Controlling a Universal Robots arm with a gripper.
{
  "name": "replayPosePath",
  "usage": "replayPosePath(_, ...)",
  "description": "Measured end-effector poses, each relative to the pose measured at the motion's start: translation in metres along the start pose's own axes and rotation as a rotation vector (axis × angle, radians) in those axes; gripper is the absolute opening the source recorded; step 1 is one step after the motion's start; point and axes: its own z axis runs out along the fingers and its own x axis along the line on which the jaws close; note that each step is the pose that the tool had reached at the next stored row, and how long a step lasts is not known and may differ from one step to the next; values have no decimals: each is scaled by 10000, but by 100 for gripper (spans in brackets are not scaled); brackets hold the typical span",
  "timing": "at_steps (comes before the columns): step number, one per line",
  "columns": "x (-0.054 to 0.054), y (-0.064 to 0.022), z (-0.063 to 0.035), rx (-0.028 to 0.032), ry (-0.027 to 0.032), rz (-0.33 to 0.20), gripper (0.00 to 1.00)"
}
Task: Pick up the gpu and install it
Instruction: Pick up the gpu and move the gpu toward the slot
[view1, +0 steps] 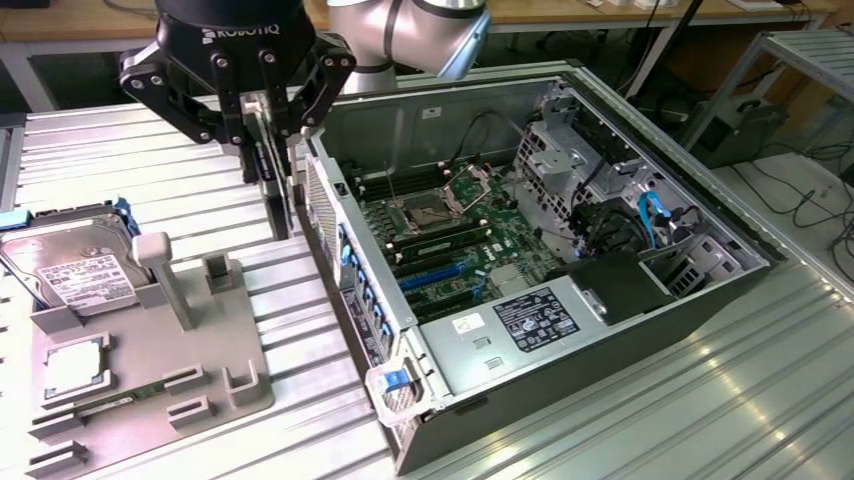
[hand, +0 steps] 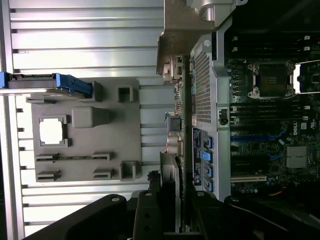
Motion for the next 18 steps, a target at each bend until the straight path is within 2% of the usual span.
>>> replayPosePath(18,-149,4,6,-1,-1,0,28)
